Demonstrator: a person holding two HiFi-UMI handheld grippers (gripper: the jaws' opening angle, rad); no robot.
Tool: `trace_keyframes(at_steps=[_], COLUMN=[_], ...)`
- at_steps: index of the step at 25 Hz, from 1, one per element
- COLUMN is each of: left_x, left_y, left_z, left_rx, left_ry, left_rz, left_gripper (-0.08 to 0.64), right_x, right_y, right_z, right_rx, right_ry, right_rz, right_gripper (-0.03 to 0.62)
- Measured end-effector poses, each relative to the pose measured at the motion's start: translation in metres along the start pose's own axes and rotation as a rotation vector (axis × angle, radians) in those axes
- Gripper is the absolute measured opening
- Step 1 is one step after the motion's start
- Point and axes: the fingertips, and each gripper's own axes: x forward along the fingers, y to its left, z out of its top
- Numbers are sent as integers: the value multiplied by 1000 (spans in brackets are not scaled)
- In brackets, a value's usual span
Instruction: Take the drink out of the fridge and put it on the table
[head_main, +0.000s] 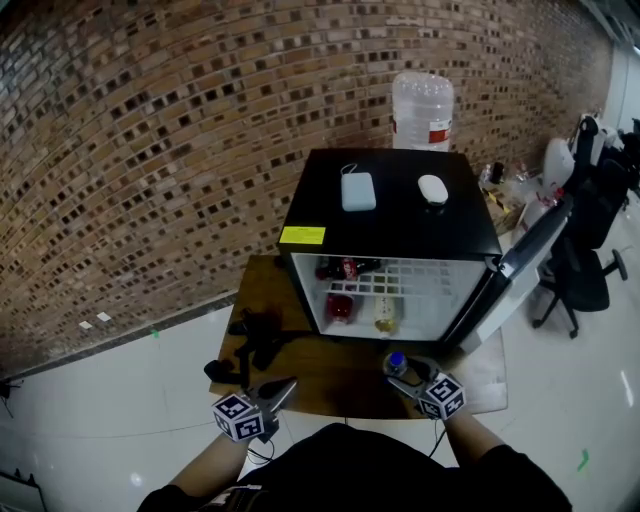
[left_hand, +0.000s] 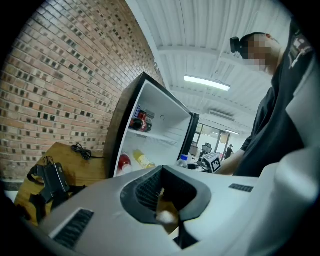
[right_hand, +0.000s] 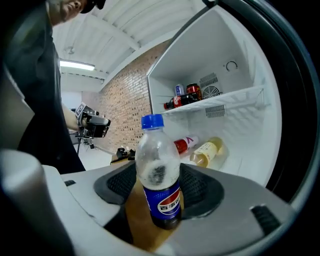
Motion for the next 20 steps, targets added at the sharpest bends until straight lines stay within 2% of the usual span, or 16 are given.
trace_keyframes(at_steps=[3, 6, 7, 9, 12, 15, 18, 19, 20], left_x=[2, 7, 9, 14, 23, 31, 45, 49, 53], left_y=[-3, -10, -13, -18, -24, -27, -28, -30, -32], left_z=[-1, -3, -4, -4, -6, -12, -13, -14, -15], left_rx=[0, -2, -3, -3, -3, -4, -4, -6, -11], left_ry=[6, 8, 6, 1, -10, -20, -33, -35, -36], left_rz=[3, -4, -8, -20, -35, -44, -55, -60, -67], left_gripper=[-14, -14, -14, -14, -14, -14, -14, -14, -14], right_x=[-5, -8, -10, -19, -45, -84, -121, -131, -139], right_y=[0, 0, 0, 2, 4, 8, 1, -2, -4], right_z=[-3, -9, -11, -11, -19, -46, -66, -70, -73], right_rx=[-9, -22, -28, -25, 17, 108, 263, 317, 365], right_ry=[5, 54, 69, 80, 93, 134, 122, 105, 86], right_rz=[10, 7, 7, 4, -6, -12, -51, -73, -89], right_gripper=[295, 306, 344, 348, 348, 336, 132, 41, -9])
